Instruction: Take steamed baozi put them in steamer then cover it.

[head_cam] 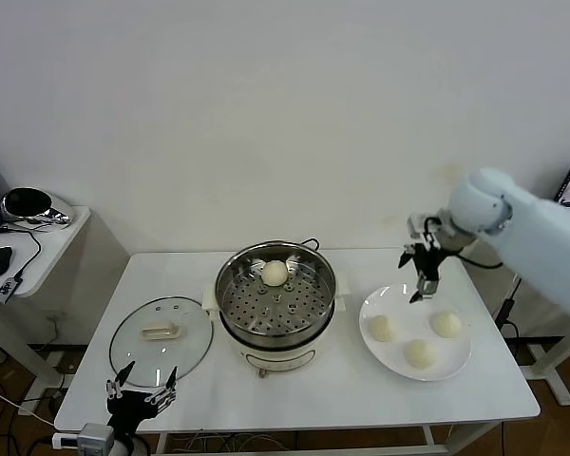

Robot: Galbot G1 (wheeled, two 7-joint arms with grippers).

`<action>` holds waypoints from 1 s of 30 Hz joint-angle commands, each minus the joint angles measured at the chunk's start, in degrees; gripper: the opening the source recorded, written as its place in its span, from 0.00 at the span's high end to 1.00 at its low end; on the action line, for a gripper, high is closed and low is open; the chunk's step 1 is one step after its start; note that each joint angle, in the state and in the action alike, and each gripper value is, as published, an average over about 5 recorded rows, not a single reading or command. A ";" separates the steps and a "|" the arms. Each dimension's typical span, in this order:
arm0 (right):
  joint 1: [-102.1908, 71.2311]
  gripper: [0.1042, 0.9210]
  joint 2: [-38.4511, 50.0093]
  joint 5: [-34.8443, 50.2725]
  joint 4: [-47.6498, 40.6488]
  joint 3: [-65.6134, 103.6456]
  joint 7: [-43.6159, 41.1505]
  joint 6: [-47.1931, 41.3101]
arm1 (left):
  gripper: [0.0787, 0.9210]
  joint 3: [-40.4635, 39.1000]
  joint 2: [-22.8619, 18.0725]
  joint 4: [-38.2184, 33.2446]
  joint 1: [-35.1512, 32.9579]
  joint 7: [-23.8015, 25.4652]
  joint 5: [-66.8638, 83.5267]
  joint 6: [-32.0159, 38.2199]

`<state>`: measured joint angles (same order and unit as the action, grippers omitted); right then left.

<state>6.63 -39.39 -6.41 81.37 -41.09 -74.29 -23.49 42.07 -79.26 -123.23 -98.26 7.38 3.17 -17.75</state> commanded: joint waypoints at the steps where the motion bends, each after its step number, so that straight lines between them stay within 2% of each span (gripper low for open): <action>1: -8.59 0.12 -1.60 -3.72 -1.30 3.26 2.84 0.44 | 0.12 0.02 -0.02 0.33 -0.04 0.02 -0.10 0.03; 10: -10.84 0.12 -7.18 -5.55 -7.01 3.63 7.02 2.99 | 0.12 -0.07 -0.34 1.22 0.04 0.11 -0.74 0.02; 30: -14.15 0.12 -9.61 -9.78 -10.87 5.49 9.53 3.39 | 0.12 -0.31 -0.24 2.55 0.23 0.08 -0.87 0.18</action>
<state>-6.53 -48.33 -15.34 71.52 -35.96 -65.85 -20.24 41.76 -79.56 -120.65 -97.99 7.46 2.28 -17.58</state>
